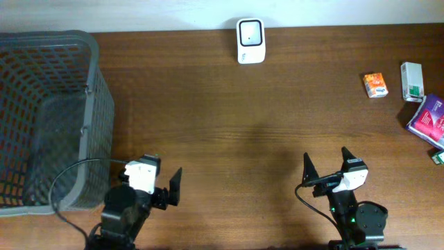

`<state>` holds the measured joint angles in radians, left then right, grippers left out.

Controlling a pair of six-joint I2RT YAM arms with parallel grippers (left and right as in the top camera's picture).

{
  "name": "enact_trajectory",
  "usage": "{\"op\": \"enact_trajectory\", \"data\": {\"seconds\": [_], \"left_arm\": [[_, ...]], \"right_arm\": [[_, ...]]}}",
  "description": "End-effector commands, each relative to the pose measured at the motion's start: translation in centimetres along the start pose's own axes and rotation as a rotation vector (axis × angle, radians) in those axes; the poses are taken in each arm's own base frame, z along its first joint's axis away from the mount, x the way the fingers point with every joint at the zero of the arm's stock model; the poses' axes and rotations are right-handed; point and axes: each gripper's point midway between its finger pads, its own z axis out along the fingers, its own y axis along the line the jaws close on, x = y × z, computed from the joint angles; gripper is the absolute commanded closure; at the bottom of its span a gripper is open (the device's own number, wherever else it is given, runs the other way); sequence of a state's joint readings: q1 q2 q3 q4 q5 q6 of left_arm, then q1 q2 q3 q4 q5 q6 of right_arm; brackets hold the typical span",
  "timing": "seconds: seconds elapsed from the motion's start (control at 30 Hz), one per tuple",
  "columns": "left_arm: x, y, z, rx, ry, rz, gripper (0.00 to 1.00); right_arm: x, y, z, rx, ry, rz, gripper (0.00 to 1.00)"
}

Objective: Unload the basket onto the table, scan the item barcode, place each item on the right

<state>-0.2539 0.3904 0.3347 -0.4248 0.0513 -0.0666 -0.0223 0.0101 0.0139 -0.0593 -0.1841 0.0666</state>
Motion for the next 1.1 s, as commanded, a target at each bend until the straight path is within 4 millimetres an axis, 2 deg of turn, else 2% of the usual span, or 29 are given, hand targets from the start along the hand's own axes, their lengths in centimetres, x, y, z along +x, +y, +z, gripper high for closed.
{"op": "enact_trajectory", "data": {"seconds": [0.0, 0.07, 0.13, 0.2, 0.23, 0.37, 0.4, 0.47, 0.53, 0.57, 0.67, 0.73, 0.77, 0.8, 0.9, 1.03, 1.07], "left_arm": [[0.6, 1.2, -0.5, -0.007, -0.060, -0.037, 0.01], [1.7, 2.2, -0.3, -0.033, -0.065, -0.063, 0.01], [-0.8, 1.7, -1.0, -0.009, -0.186, -0.003, 0.01], [-4.9, -0.4, -2.8, 0.073, -0.379, 0.163, 0.01], [-6.0, -0.7, -3.5, 0.081, -0.432, 0.179, 0.01], [-7.9, -2.6, -6.2, 0.140, -0.576, 0.269, 0.01], [-8.0, -2.8, -6.3, 0.138, -0.583, 0.319, 0.01], [-8.2, -1.6, -6.2, 0.067, -0.584, 0.314, 0.01], [-8.6, 1.3, -6.2, -0.099, -0.580, 0.265, 0.01], [-8.7, 3.5, -6.5, -0.226, -0.576, 0.226, 0.01], [-9.0, 6.6, -7.6, -0.411, -0.585, 0.168, 0.01], [-10.2, 8.5, -9.7, -0.548, -0.657, 0.120, 0.01], [-11.7, 9.8, -12.4, -0.656, -0.762, 0.067, 0.01], [-12.0, 10.2, -13.1, -0.685, -0.790, 0.050, 0.01], [-11.1, 11.0, -12.9, -0.741, -0.738, 0.054, 0.01], [-8.0, 13.4, -12.7, -0.892, -0.592, 0.015, 0.01], [-8.2, 13.3, -12.7, -0.885, -0.598, 0.016, 0.01]], "right_arm": [[0.4, 0.1, 0.0, -0.003, 0.006, -0.007, 0.02], [0.4, 0.1, 0.0, -0.003, 0.006, -0.007, 0.02], [0.3, 0.1, 0.0, -0.003, 0.005, -0.007, 0.02], [0.3, 0.1, 0.0, -0.003, 0.005, -0.007, 0.02], [0.4, 0.1, 0.0, -0.003, 0.006, -0.007, 0.02], [0.4, 0.1, 0.0, -0.003, 0.006, -0.007, 0.02], [0.4, 0.1, 0.0, -0.003, 0.006, -0.007, 0.02], [0.4, 0.1, 0.0, -0.003, 0.006, -0.007, 0.01], [0.3, 0.1, 0.0, -0.003, 0.005, -0.007, 0.02], [0.3, 0.1, 0.0, -0.003, 0.005, -0.007, 0.02], [0.3, 0.1, 0.0, -0.003, 0.005, -0.007, 0.02], [0.3, 0.1, 0.0, -0.003, 0.005, -0.007, 0.02], [0.4, 0.1, 0.0, -0.003, 0.006, -0.007, 0.02], [0.4, 0.1, 0.0, -0.003, 0.006, -0.007, 0.01], [0.3, 0.1, 0.0, -0.003, 0.005, -0.007, 0.02], [0.3, 0.1, 0.0, -0.003, 0.005, -0.007, 0.02], [0.3, 0.1, 0.0, -0.003, 0.005, -0.007, 0.02]]}}
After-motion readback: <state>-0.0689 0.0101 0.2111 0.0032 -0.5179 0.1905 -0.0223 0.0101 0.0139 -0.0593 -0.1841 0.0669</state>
